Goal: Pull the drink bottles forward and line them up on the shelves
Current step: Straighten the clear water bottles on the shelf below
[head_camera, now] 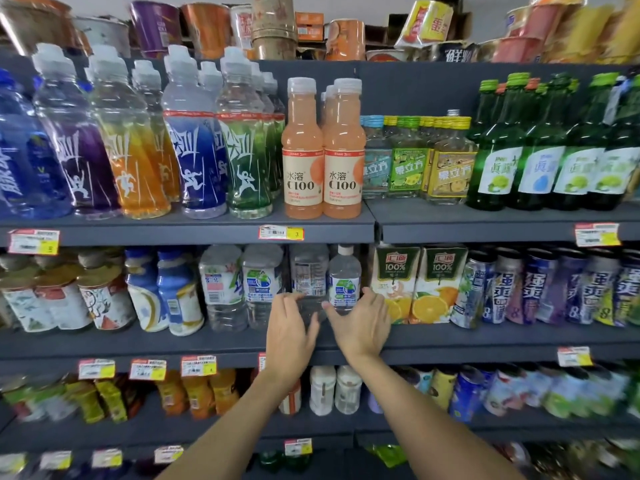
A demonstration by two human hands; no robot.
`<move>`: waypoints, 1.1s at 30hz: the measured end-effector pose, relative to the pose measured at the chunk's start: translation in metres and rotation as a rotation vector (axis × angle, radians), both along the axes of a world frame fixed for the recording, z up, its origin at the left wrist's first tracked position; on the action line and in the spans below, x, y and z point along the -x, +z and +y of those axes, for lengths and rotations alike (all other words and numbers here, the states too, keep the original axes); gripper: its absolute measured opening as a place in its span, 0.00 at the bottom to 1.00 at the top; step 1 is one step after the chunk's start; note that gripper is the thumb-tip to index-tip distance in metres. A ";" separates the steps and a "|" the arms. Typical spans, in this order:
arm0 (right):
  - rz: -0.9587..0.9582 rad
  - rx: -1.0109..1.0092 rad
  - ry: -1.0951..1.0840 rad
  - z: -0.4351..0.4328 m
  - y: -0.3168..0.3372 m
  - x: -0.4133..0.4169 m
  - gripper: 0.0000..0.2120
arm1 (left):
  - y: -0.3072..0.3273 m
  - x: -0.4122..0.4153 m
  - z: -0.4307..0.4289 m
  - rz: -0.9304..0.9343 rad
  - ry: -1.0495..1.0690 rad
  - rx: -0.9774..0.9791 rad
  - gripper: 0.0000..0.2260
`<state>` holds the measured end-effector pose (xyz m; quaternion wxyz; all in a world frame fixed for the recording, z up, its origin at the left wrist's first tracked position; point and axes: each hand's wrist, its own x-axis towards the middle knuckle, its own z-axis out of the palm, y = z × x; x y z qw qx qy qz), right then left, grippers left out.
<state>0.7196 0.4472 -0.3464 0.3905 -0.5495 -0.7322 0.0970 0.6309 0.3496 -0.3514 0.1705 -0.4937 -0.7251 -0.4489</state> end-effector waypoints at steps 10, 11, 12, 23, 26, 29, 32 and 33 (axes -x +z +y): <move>-0.037 -0.109 0.090 0.010 -0.015 -0.023 0.20 | -0.018 -0.015 0.028 -0.232 0.086 0.117 0.27; -0.050 -0.115 0.116 0.013 -0.015 -0.027 0.21 | -0.017 -0.020 0.033 -0.284 0.109 0.127 0.28; -0.060 -0.100 0.119 0.015 -0.014 -0.028 0.24 | -0.015 -0.025 0.037 -0.336 0.130 0.129 0.29; -0.088 0.059 -0.072 0.005 -0.015 0.010 0.34 | -0.021 -0.020 0.032 -0.429 0.177 0.141 0.29; -0.117 0.102 -0.089 0.005 -0.019 0.011 0.33 | -0.023 -0.020 0.030 -0.437 0.170 0.197 0.31; -0.124 0.111 -0.088 0.003 -0.021 0.011 0.31 | -0.025 -0.021 0.031 -0.460 0.169 0.239 0.33; -0.124 0.092 -0.064 0.002 -0.021 0.006 0.28 | -0.025 -0.022 0.036 -0.485 0.171 0.233 0.32; -0.123 0.079 -0.054 0.002 -0.022 0.003 0.28 | -0.025 -0.024 0.038 -0.491 0.174 0.223 0.32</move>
